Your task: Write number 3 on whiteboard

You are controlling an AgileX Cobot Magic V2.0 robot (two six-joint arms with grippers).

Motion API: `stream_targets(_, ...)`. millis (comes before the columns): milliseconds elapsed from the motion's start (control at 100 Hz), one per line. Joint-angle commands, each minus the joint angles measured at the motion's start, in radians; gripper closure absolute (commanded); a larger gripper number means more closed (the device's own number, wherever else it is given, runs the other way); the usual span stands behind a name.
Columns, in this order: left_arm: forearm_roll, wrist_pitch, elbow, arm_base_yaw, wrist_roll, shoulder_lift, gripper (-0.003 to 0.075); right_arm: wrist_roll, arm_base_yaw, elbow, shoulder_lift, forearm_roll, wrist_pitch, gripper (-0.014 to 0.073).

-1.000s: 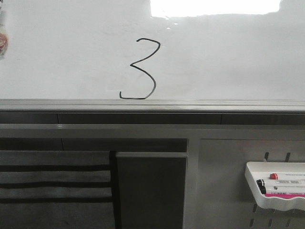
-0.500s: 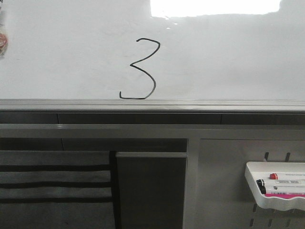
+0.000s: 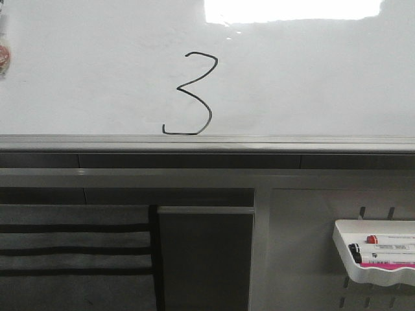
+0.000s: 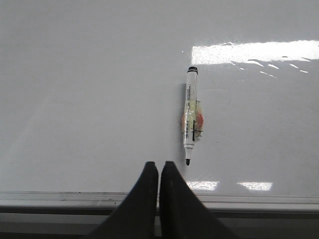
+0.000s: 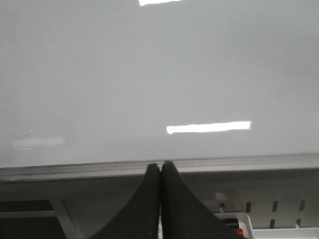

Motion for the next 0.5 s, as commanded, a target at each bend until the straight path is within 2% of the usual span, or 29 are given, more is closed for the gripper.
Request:
stream_targets(0, -0.008, -0.071, 0.007, -0.003, -0.011, -0.028, 0.0741, -0.010, -0.011, 0.046, -0.050, 0.049, -0.130, 0.0663)
stream_targets(180, -0.008, -0.071, 0.007, -0.003, -0.011, -0.028, 0.0741, -0.010, -0.011, 0.170, -0.128, 0.083, -0.237, 0.0663)
stream_targets(490, -0.008, -0.071, 0.007, -0.003, -0.011, -0.027, 0.0741, -0.006, -0.011, 0.169, -0.121, 0.081, -0.225, 0.0663)
